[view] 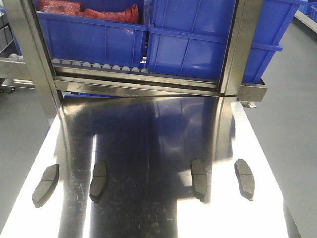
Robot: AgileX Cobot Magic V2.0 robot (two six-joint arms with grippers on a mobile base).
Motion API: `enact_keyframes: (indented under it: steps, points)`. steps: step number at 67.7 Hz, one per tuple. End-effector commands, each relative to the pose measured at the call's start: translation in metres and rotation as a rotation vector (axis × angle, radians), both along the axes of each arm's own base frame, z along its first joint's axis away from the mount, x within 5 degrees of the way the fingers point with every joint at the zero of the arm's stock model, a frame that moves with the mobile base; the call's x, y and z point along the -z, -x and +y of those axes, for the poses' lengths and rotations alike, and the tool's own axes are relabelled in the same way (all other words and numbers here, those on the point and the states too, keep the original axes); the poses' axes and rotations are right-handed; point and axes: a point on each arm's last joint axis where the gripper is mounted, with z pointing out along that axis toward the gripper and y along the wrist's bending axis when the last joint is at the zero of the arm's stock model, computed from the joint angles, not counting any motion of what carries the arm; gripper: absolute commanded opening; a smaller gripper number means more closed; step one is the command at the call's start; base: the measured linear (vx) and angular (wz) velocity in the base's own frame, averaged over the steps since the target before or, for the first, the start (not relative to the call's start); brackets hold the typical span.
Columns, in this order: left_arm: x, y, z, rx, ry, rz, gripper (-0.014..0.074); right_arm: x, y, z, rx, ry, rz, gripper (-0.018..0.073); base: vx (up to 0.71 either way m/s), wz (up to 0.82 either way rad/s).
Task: Move and align brake pads A on conveyor
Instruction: 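Lower the left gripper over the brake pad nearest the table edge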
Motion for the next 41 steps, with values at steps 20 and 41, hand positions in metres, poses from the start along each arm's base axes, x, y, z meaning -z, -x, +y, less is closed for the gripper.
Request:
enact_keyframes:
  steps: [20, 41]
  points:
    - [-0.0111, -0.0043, -0.0007, 0.02, -0.018, -0.029, 0.0323, -0.0034, 0.0005, 0.0009, -0.009, 0.01, -0.076, -0.0007, 0.0, 0.0]
    - [-0.0098, -0.0035, -0.0013, 0.019, -0.005, -0.015, 0.044, -0.0034, 0.0005, 0.0009, -0.009, 0.01, -0.076, -0.0007, 0.0, 0.0]
